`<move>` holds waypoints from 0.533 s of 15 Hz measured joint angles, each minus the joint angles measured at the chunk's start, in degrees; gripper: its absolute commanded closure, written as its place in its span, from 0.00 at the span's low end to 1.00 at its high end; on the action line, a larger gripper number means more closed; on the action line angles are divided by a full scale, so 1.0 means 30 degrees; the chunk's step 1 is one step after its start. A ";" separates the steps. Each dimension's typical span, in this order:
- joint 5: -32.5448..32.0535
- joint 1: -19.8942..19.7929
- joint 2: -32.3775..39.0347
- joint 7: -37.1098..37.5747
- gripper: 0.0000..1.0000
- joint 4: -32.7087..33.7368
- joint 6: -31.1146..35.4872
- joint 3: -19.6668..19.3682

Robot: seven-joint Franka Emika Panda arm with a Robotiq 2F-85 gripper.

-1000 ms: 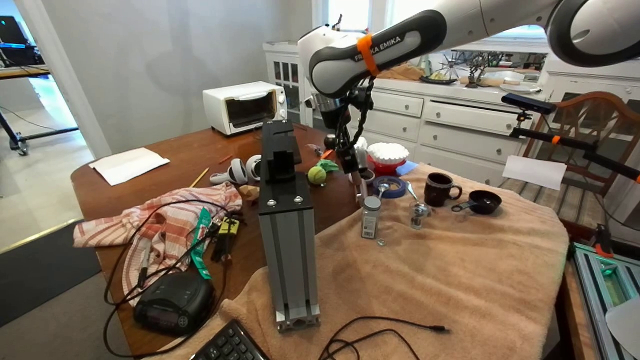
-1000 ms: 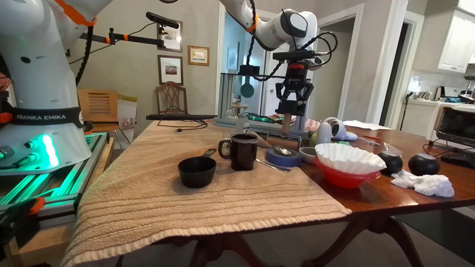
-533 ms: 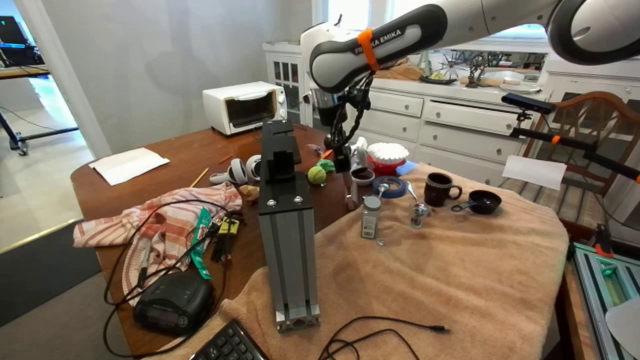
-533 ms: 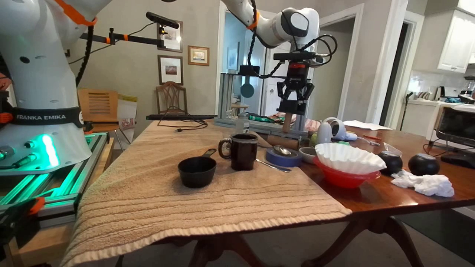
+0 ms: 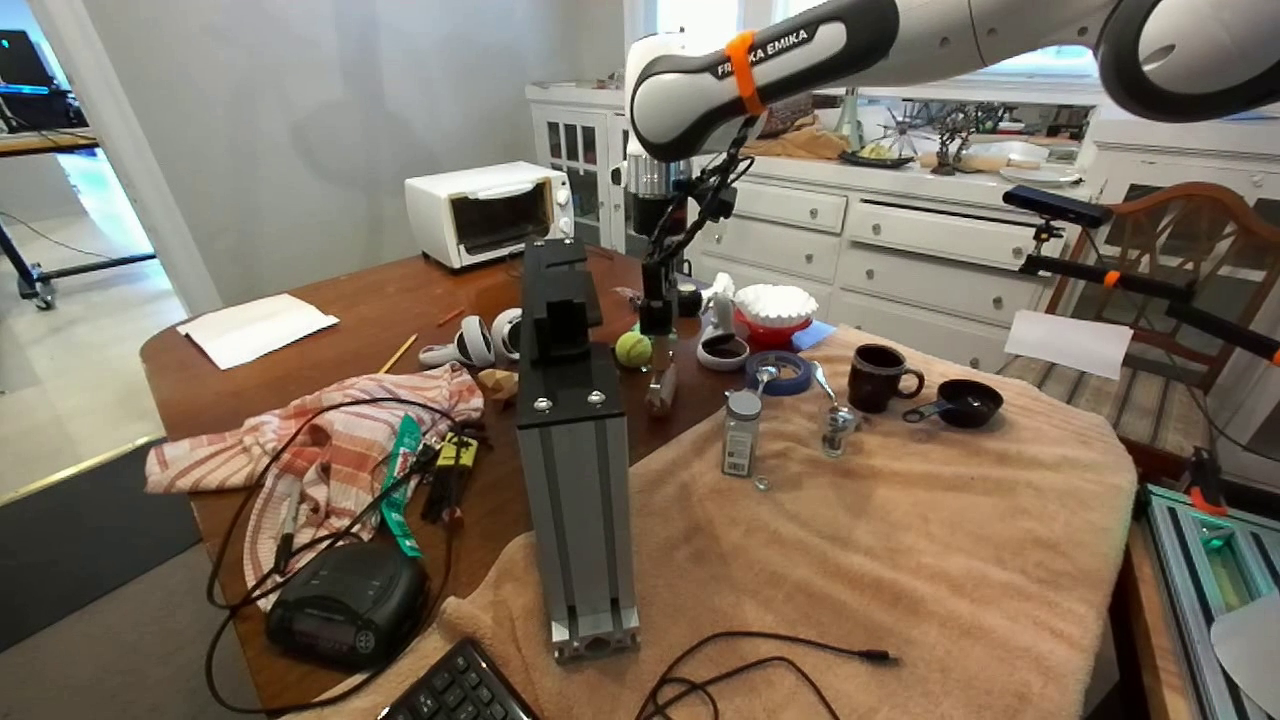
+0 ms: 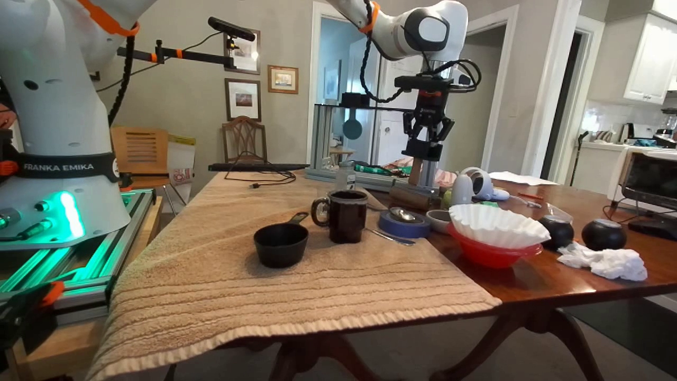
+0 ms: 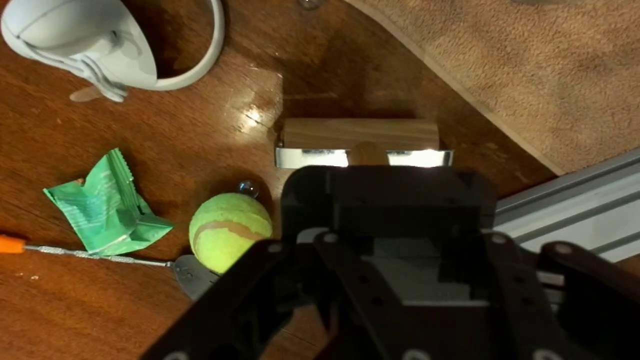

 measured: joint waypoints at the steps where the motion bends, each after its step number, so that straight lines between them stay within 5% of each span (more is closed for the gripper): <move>1: 0.0003 -0.0043 -0.0036 0.0000 0.78 -0.0051 -0.0015 -0.0001; 8: -0.0095 -0.0613 -0.2347 -0.1409 0.78 -0.3091 0.0144 -0.0146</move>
